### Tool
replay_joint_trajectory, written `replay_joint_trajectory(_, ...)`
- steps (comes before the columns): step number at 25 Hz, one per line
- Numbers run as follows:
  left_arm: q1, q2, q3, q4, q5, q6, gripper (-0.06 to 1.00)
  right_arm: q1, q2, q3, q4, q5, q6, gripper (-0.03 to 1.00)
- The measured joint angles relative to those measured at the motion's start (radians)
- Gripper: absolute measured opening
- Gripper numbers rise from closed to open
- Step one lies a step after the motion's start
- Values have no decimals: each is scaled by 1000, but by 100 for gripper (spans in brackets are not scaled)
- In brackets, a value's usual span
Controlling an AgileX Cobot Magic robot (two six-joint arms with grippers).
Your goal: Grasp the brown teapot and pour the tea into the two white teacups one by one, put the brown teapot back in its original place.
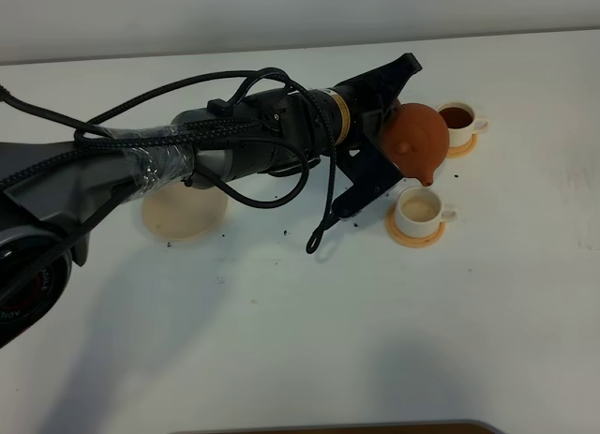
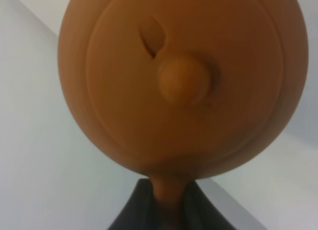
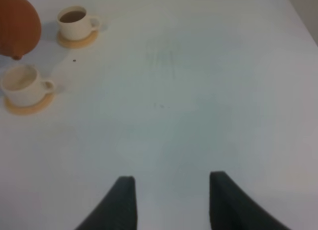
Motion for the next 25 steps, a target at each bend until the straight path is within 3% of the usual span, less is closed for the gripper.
replay_joint_trajectory(25,0,0,0,0,-47,199,14,0,0,0,0,0,0,38)
